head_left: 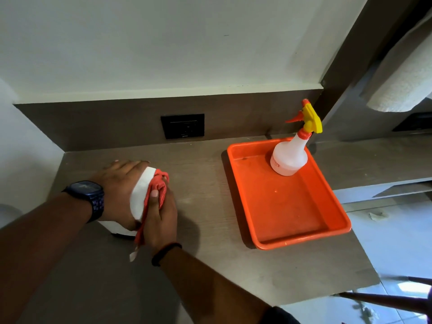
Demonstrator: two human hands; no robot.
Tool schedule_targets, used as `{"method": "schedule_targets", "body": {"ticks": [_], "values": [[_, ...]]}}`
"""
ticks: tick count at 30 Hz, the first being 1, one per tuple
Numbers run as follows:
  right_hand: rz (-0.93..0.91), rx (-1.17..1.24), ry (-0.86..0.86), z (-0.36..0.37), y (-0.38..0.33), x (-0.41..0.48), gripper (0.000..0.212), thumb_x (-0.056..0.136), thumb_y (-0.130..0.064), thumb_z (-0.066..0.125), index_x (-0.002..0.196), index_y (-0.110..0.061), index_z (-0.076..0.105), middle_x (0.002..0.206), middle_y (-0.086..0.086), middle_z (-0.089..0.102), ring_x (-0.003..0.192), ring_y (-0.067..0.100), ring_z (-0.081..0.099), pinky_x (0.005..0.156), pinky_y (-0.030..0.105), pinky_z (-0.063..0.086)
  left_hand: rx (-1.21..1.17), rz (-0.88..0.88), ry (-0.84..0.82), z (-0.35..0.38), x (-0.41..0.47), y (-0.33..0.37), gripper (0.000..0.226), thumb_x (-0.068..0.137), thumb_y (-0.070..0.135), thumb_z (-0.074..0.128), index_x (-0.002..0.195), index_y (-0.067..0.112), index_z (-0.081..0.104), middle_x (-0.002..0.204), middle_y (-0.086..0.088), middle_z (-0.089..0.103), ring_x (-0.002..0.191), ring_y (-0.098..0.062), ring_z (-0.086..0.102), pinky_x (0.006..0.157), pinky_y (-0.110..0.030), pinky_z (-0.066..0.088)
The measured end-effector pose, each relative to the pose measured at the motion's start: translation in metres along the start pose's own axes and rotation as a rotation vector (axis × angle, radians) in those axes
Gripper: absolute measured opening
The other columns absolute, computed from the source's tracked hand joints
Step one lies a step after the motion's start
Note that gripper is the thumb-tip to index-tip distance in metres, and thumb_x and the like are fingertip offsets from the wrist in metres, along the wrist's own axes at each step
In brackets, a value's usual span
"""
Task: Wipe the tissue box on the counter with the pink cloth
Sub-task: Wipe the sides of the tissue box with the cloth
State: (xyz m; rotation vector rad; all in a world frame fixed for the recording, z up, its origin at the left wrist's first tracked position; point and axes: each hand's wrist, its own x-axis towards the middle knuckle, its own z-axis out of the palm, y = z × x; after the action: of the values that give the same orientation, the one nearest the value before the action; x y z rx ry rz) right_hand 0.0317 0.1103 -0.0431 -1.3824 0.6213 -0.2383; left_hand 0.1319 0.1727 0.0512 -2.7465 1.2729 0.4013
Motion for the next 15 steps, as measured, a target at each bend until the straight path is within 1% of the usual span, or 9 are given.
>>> {"method": "schedule_targets", "body": {"ticks": [1, 3, 4, 6, 8, 10, 11, 13, 15], "values": [[-0.012, -0.013, 0.002, -0.001, -0.007, 0.007, 0.077, 0.081, -0.088, 0.028, 0.144, -0.044, 0.035, 0.153, -0.002, 0.049, 0.142, 0.017, 0.045, 0.118, 0.051, 0.038, -0.005, -0.003, 0.015, 0.0, 0.0, 0.0, 0.134, 0.023, 0.073, 0.069, 0.139, 0.019, 0.029, 0.135, -0.003, 0.048, 0.123, -0.026, 0.045, 0.109, -0.044, 0.035], [-0.012, -0.003, 0.006, -0.004, -0.022, 0.02, 0.071, 0.085, -0.079, 0.03, 0.139, -0.037, 0.047, 0.145, 0.0, 0.058, 0.135, 0.017, 0.051, 0.116, 0.048, 0.04, -0.018, -0.027, 0.038, 0.001, -0.001, 0.001, 0.131, 0.022, 0.07, 0.072, 0.137, 0.022, 0.03, 0.132, -0.001, 0.049, 0.12, -0.025, 0.047, 0.105, -0.041, 0.038], [0.004, 0.008, 0.01, -0.004, -0.025, 0.026, 0.071, 0.084, -0.077, 0.03, 0.136, -0.034, 0.053, 0.141, 0.001, 0.062, 0.131, 0.017, 0.055, 0.115, 0.046, 0.042, -0.026, -0.046, 0.038, 0.001, -0.002, 0.001, 0.131, 0.021, 0.071, 0.072, 0.136, 0.024, 0.029, 0.132, 0.001, 0.049, 0.119, -0.024, 0.047, 0.104, -0.04, 0.039], [0.051, 0.029, 0.028, -0.004, -0.027, 0.031, 0.079, 0.079, -0.082, 0.028, 0.133, -0.032, 0.058, 0.138, 0.001, 0.064, 0.129, 0.02, 0.057, 0.114, 0.046, 0.042, -0.036, -0.069, 0.024, 0.001, -0.002, 0.0, 0.131, 0.021, 0.072, 0.071, 0.135, 0.026, 0.028, 0.132, 0.003, 0.048, 0.119, -0.022, 0.045, 0.103, -0.039, 0.04], [0.093, 0.034, 0.04, -0.002, -0.018, 0.027, 0.085, 0.076, -0.09, 0.027, 0.135, -0.035, 0.054, 0.142, 0.001, 0.061, 0.131, 0.021, 0.055, 0.114, 0.048, 0.042, -0.026, -0.071, 0.019, 0.002, -0.001, 0.001, 0.129, 0.022, 0.071, 0.072, 0.134, 0.026, 0.028, 0.131, 0.003, 0.048, 0.118, -0.022, 0.046, 0.103, -0.038, 0.039], [0.098, 0.023, 0.04, -0.001, -0.01, 0.011, 0.077, 0.08, -0.088, 0.027, 0.14, -0.043, 0.046, 0.146, -0.005, 0.057, 0.134, 0.017, 0.053, 0.115, 0.048, 0.043, -0.02, -0.063, 0.024, 0.001, -0.001, 0.002, 0.127, 0.022, 0.07, 0.072, 0.133, 0.026, 0.027, 0.132, 0.002, 0.048, 0.117, -0.022, 0.046, 0.103, -0.038, 0.039], [0.095, 0.017, 0.041, -0.001, -0.01, 0.004, 0.077, 0.08, -0.087, 0.028, 0.142, -0.044, 0.044, 0.146, -0.006, 0.057, 0.133, 0.015, 0.053, 0.114, 0.047, 0.044, -0.024, -0.059, 0.014, 0.0, -0.002, 0.002, 0.128, 0.023, 0.069, 0.072, 0.134, 0.025, 0.027, 0.133, 0.002, 0.046, 0.119, -0.022, 0.045, 0.104, -0.038, 0.038], [0.082, -0.001, 0.035, -0.004, -0.017, -0.009, 0.08, 0.081, -0.081, 0.029, 0.144, -0.036, 0.046, 0.142, -0.004, 0.059, 0.129, 0.013, 0.056, 0.112, 0.045, 0.047, -0.042, -0.058, -0.015, -0.003, -0.002, 0.002, 0.13, 0.024, 0.07, 0.07, 0.138, 0.025, 0.025, 0.138, 0.001, 0.042, 0.124, -0.022, 0.042, 0.106, -0.039, 0.035], [0.045, -0.006, 0.003, -0.006, -0.027, -0.01, 0.067, 0.091, -0.071, 0.034, 0.143, -0.03, 0.047, 0.141, -0.002, 0.059, 0.127, 0.014, 0.056, 0.111, 0.044, 0.047, -0.045, -0.06, -0.017, -0.004, -0.001, 0.001, 0.133, 0.022, 0.074, 0.065, 0.139, 0.023, 0.025, 0.14, 0.001, 0.042, 0.125, -0.022, 0.041, 0.108, -0.039, 0.034]]}}
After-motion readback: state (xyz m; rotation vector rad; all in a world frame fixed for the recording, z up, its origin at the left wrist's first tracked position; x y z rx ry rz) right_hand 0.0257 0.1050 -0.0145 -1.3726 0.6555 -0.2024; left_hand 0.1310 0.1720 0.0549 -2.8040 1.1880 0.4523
